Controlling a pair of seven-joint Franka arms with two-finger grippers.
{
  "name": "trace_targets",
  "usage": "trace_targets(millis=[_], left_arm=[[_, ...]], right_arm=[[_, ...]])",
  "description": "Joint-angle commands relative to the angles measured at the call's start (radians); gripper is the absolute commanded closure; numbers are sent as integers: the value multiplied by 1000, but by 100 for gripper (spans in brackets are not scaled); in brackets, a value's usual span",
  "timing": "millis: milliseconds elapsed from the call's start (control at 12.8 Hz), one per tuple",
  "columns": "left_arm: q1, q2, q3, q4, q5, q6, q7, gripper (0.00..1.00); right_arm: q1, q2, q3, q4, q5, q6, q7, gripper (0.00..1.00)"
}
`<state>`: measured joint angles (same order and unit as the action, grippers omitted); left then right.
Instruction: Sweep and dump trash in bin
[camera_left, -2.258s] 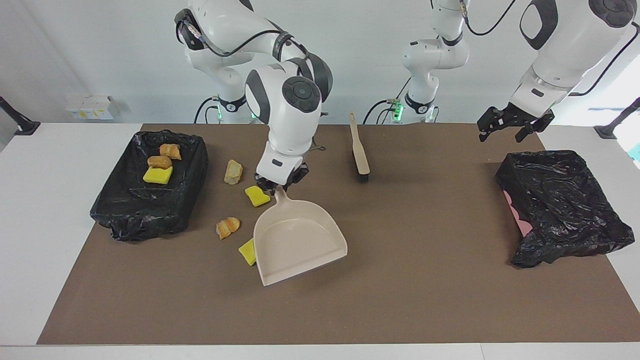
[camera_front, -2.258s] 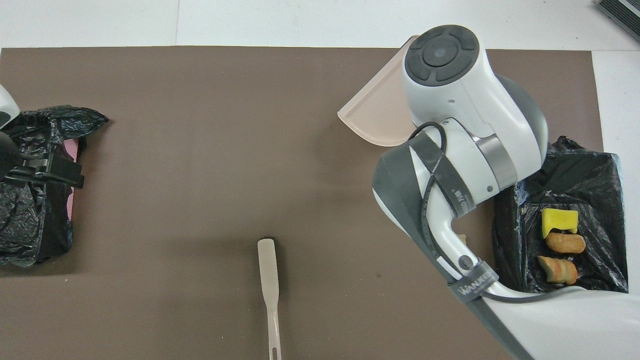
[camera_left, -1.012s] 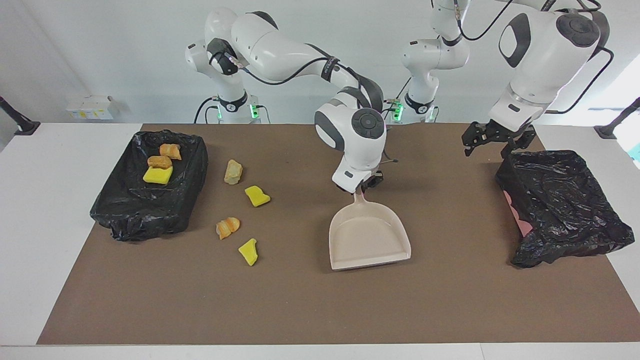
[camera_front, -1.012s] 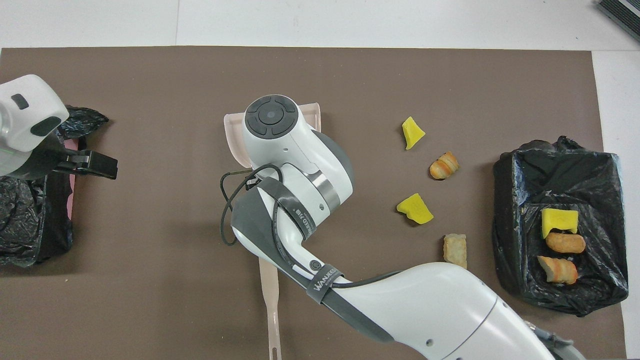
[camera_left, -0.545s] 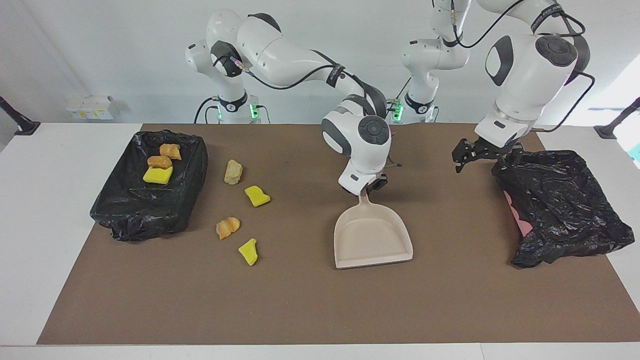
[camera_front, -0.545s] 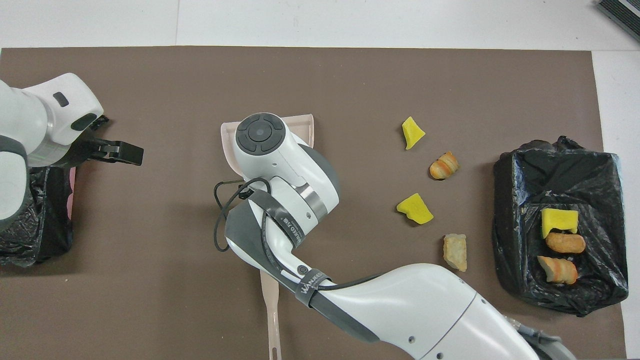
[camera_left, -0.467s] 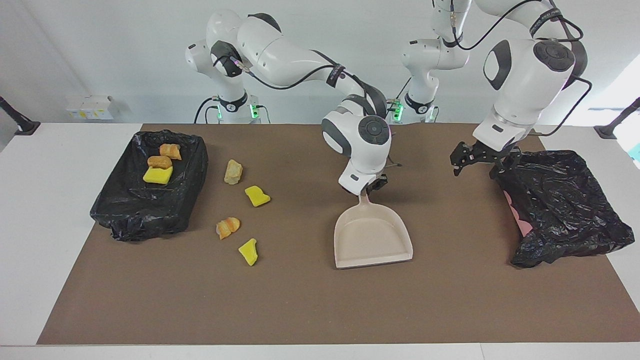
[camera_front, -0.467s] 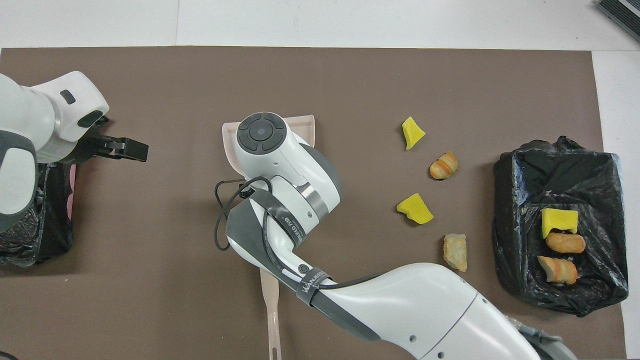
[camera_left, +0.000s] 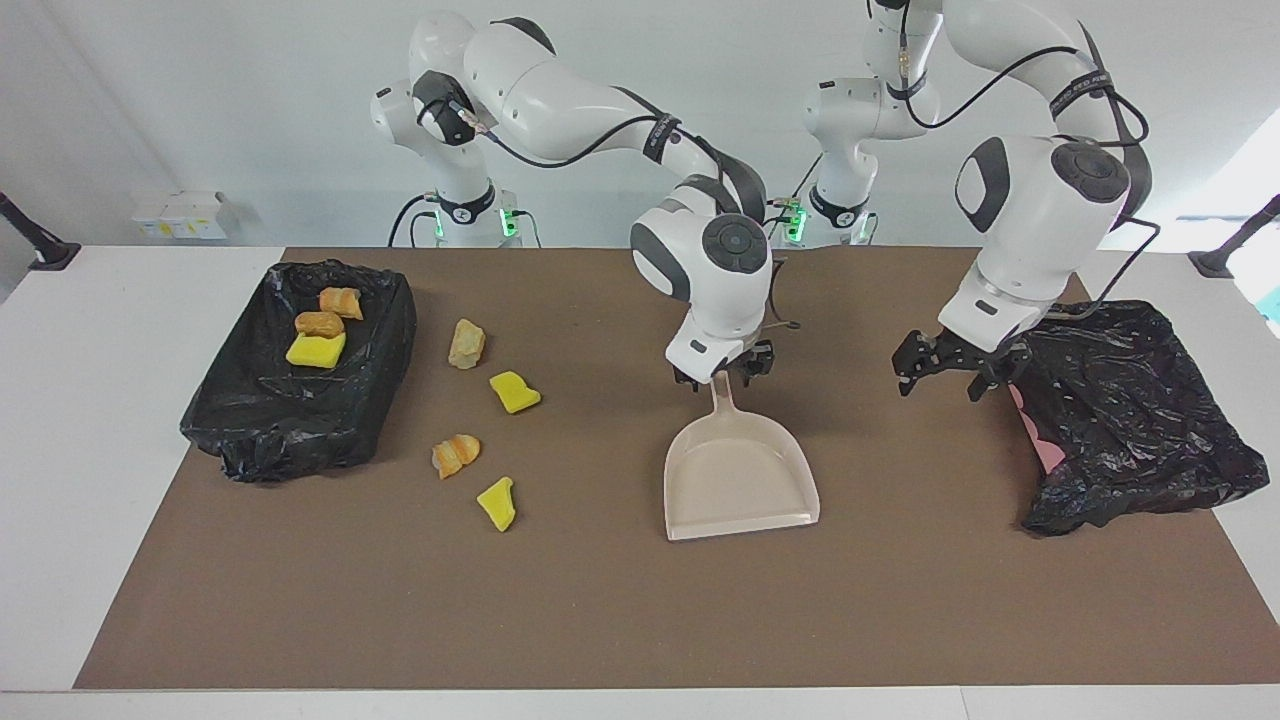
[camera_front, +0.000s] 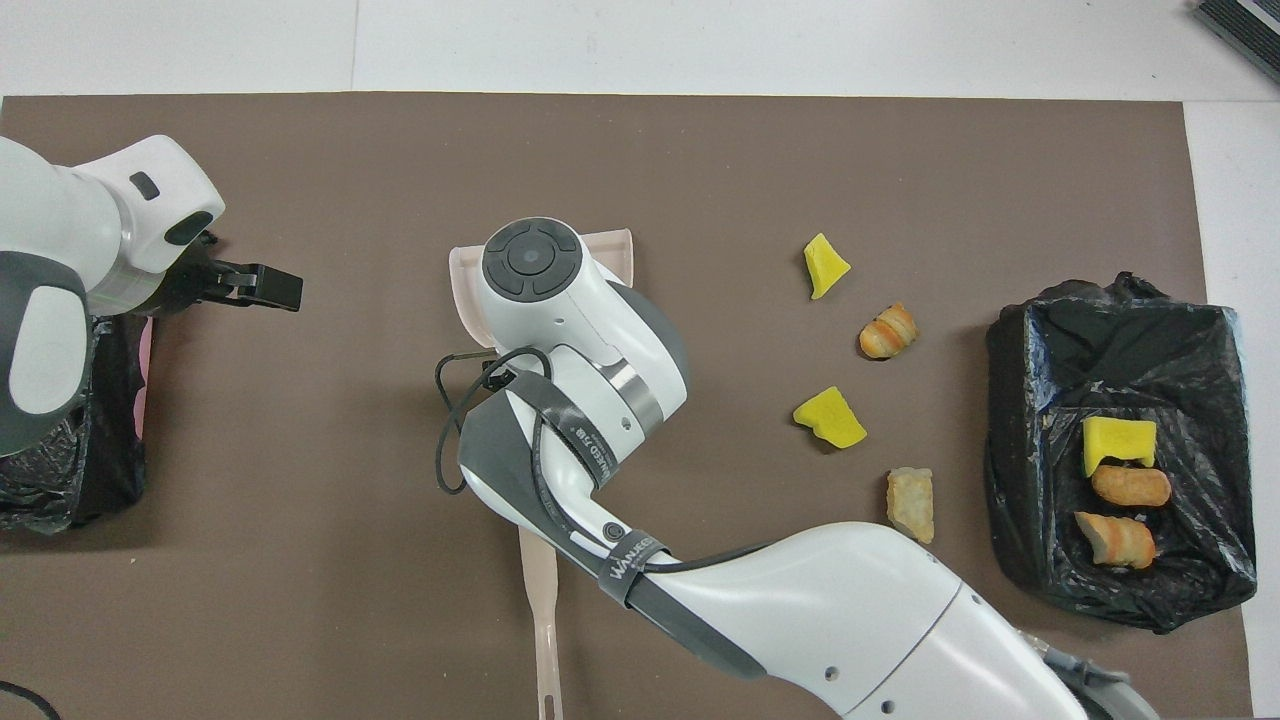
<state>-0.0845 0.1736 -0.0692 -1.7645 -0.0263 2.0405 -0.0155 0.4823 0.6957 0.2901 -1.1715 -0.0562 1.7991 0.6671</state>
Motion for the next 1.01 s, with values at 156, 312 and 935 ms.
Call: trace_targets(millis=[156, 312, 935], left_arm=[[-104, 75, 12, 3, -11, 111, -142, 0], [-139, 110, 11, 3, -15, 138, -197, 0], [-374, 150, 15, -16, -4, 153, -408, 0]], right_arm=[[-24, -223, 1, -240, 27, -50, 13, 0], [-77, -269, 3, -240, 26, -104, -30, 0], [-8, -554, 9, -699, 180, 124, -38, 0]])
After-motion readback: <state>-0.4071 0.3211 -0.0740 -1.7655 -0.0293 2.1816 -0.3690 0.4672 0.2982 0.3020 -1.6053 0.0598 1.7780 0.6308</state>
